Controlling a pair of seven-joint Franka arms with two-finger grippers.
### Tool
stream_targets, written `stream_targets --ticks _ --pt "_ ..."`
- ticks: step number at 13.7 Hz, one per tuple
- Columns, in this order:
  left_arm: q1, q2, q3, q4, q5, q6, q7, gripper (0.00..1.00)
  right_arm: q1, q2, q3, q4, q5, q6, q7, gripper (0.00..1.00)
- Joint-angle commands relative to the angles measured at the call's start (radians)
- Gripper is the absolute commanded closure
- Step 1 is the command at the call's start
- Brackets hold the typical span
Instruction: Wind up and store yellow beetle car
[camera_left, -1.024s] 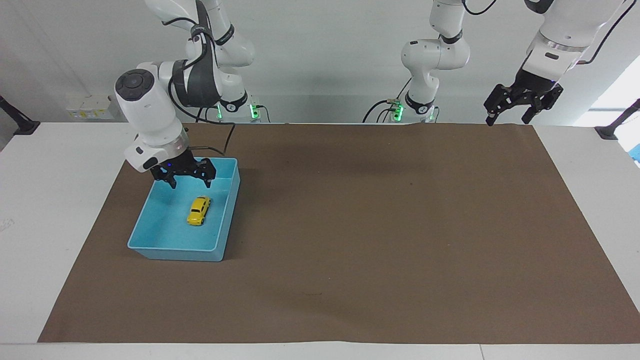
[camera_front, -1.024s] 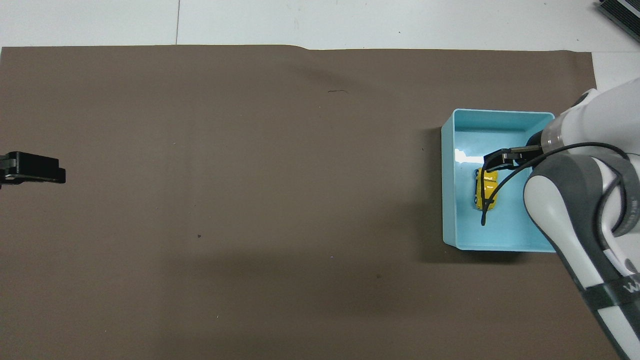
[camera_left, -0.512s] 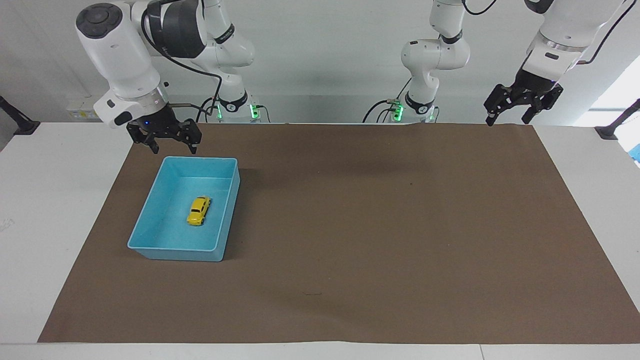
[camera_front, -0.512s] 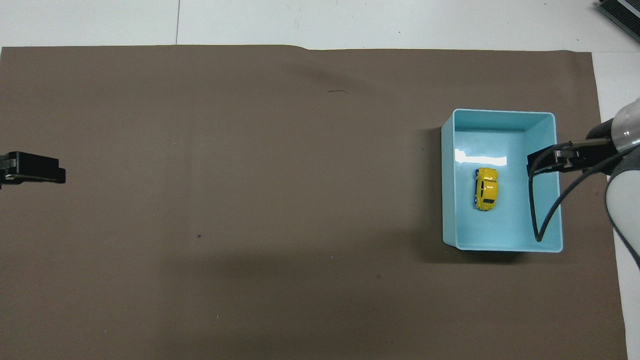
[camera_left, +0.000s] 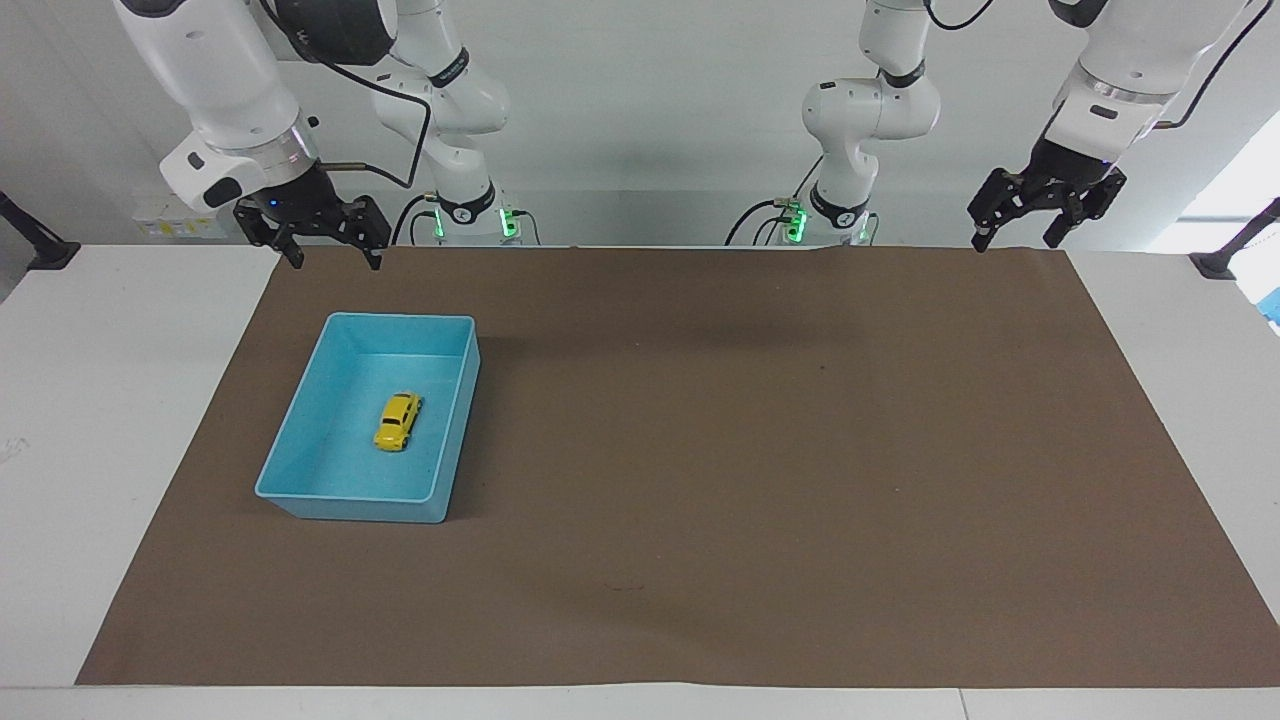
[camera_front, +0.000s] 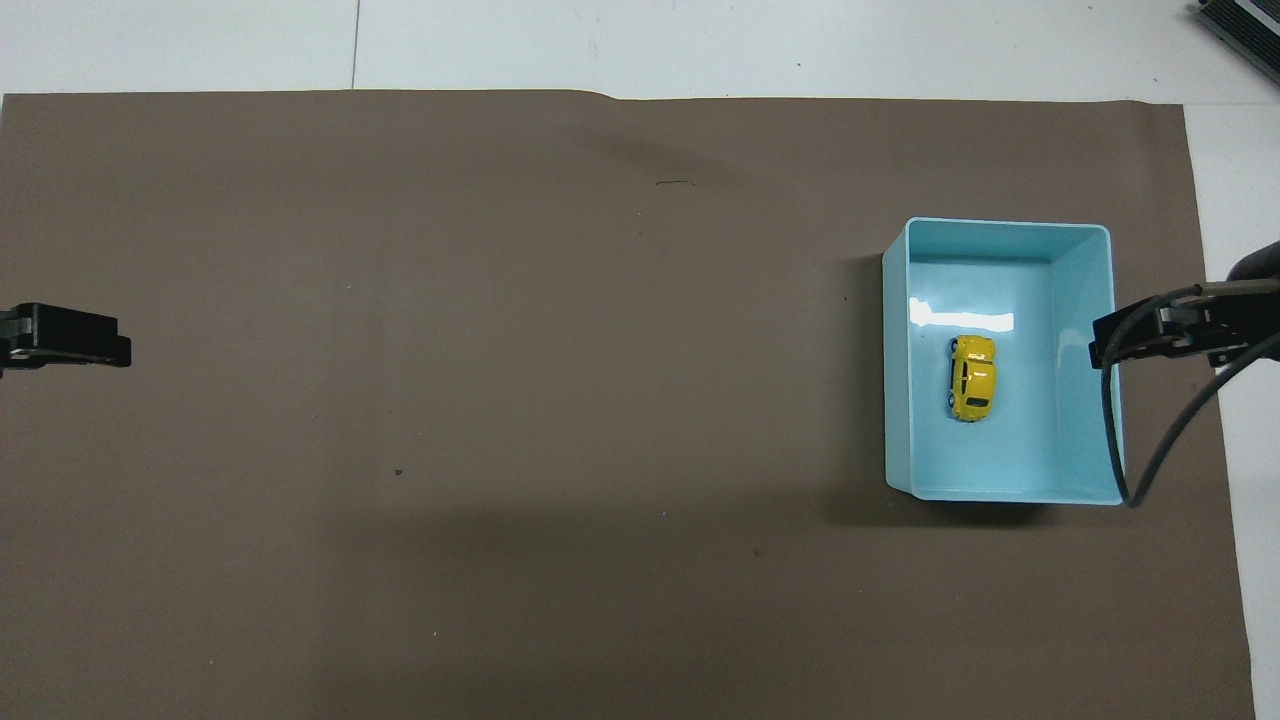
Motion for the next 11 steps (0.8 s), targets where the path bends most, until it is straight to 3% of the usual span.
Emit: stream_targets --ticks 1,11 --pt "-0.008 -0.008 0.009 0.004 0.003 -0.017 0.004 0.00 -0.014 -0.002 0.003 0.012 0.011 -0.014 0.004 0.00" --pt "-0.008 -0.008 0.009 0.004 0.003 -0.017 0.004 0.00 -0.013 -0.004 0.007 0.014 0.010 -0.006 0.005 0.00"
